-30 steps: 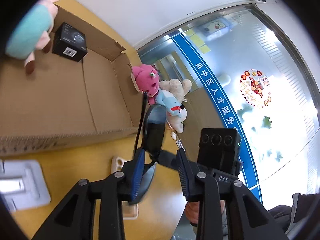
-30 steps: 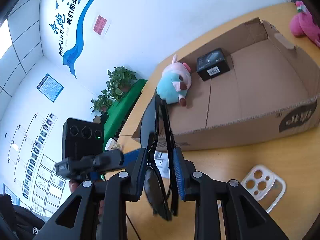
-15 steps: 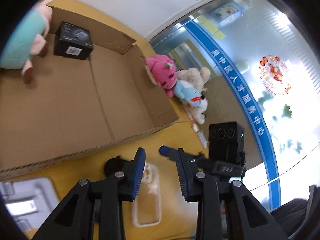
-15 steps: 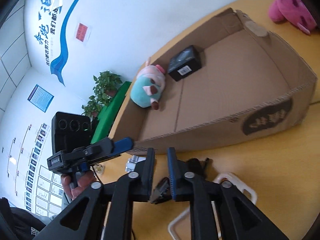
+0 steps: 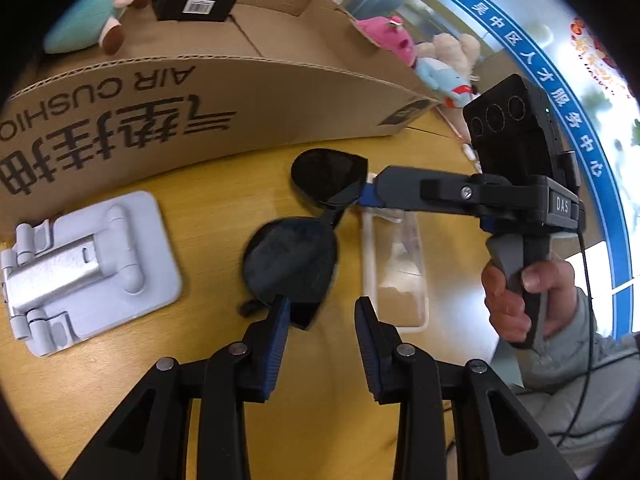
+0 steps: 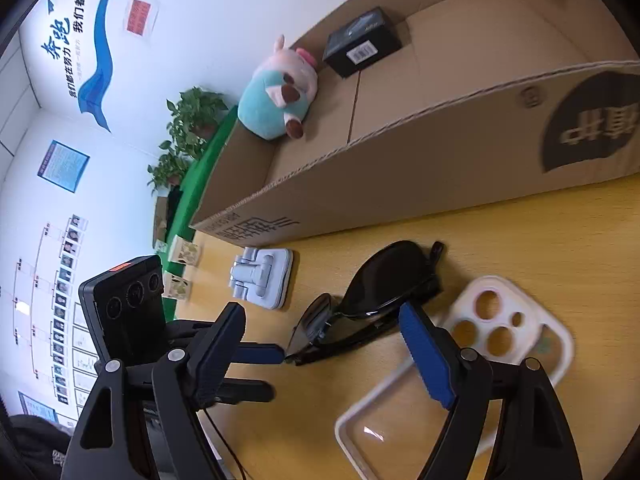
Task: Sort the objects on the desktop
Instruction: 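Close the left gripper on the sunglasses lens frame while the right gripper holds the temple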
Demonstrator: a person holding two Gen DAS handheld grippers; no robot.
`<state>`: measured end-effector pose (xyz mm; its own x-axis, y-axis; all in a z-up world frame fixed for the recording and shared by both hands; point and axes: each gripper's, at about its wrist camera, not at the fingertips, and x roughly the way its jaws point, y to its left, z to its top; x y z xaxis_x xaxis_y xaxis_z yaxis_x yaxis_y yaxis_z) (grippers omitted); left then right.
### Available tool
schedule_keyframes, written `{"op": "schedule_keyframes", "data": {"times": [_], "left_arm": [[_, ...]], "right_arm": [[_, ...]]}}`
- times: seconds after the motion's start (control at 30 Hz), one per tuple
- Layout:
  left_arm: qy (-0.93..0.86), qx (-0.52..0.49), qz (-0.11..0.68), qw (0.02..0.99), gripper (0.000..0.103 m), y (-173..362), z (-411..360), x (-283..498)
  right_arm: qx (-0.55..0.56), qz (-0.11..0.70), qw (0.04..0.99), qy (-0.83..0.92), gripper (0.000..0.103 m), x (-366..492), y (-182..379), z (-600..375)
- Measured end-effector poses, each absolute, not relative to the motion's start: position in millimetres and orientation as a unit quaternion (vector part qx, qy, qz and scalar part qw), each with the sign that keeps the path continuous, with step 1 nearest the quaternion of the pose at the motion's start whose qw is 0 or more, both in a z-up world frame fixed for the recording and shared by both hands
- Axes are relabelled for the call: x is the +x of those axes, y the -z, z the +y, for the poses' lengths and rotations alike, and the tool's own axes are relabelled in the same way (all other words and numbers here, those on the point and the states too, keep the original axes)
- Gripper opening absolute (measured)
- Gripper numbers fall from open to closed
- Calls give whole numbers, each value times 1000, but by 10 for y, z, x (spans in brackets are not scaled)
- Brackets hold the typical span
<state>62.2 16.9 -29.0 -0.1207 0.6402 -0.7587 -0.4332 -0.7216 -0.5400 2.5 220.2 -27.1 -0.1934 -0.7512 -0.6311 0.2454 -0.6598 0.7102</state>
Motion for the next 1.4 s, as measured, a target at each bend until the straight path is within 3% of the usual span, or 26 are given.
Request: {"op": "schedule_keyframes", "data": {"times": [0.07,0.27,0.3,0.53,0.6,0.73,0.97,1.23,1.4], "left_arm": [[-745,-552,-89,363,33,277,169,641],[-748,-550,-86,360,32,318,183,684],[-752,-550,-90,353,32,330,156,674],[-766,-548,-107,320,35,391,94,618],[-761,-546,-114,330,44,387,116,620],[-752,-543,-139,346,48,402,135,598],[-739,-541,-154,371,66,410,224,603],[-748,-550,-145,343,66,442,210,583],[-725,-558,-135,379,66,499,417,622]], "right_arm": [[546,-238,326,734,75,14,354,2117],[554,-221,293,747,36,-75,479,1989],[556,-207,289,751,34,-70,489,1950],[548,-215,293,754,31,-23,507,1955],[544,-228,296,751,29,-10,519,1995],[538,-236,301,751,28,38,509,2014],[526,-260,313,746,25,84,467,2108],[515,-260,331,747,24,154,349,2144],[515,-268,340,740,24,177,367,2145]]}}
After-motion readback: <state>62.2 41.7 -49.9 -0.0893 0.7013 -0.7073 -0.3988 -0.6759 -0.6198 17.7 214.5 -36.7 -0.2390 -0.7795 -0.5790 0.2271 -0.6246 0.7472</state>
